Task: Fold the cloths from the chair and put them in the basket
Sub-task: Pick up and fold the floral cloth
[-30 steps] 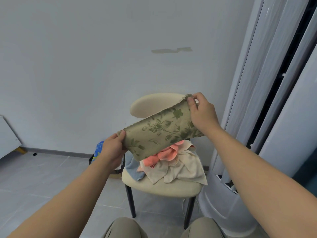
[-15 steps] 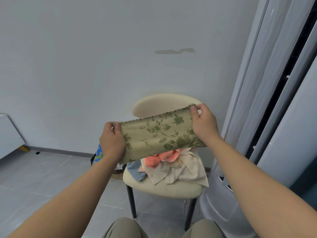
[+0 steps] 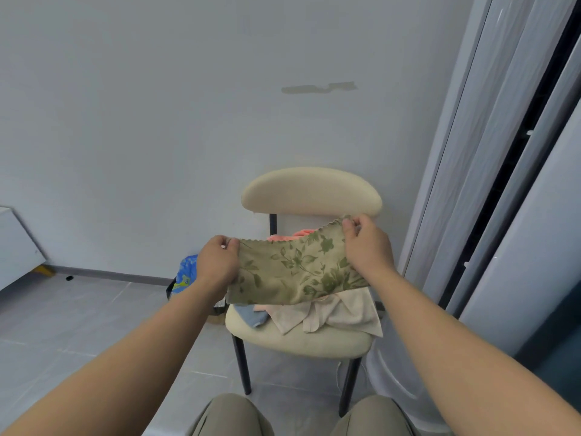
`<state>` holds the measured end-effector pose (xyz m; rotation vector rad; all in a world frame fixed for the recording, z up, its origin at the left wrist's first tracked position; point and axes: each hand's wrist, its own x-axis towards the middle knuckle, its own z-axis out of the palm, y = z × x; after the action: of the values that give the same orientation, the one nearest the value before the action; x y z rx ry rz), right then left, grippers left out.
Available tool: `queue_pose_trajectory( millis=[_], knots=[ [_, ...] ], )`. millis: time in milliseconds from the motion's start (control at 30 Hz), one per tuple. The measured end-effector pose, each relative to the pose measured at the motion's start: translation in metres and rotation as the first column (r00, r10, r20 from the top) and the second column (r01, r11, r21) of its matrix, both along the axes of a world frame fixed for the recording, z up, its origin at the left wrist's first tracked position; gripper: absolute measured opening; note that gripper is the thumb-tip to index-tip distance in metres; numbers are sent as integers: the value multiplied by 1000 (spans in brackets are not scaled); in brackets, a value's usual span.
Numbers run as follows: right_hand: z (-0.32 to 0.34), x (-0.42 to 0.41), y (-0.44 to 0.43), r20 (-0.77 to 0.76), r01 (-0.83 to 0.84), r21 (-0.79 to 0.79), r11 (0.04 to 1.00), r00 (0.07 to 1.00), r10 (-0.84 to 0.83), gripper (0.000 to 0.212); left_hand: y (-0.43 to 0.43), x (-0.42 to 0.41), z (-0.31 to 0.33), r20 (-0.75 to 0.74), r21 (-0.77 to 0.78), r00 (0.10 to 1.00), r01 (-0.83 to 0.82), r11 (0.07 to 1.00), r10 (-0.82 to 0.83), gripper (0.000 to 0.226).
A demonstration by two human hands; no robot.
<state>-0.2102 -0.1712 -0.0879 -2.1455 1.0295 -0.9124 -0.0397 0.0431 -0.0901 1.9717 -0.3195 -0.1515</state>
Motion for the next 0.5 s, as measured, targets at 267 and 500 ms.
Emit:
queue_pose_trajectory(
  millis=[267,500],
  knots=[
    [-18,13,46,66,-80,38,996,995,78,29,-16,-41,-2,-188,-121,974,108,987,-130,26],
    [-30,32,89,157,-200,134,971,971,179,30,-28,-63,-7,-135,-46,973,181,982,-186,21]
  ],
)
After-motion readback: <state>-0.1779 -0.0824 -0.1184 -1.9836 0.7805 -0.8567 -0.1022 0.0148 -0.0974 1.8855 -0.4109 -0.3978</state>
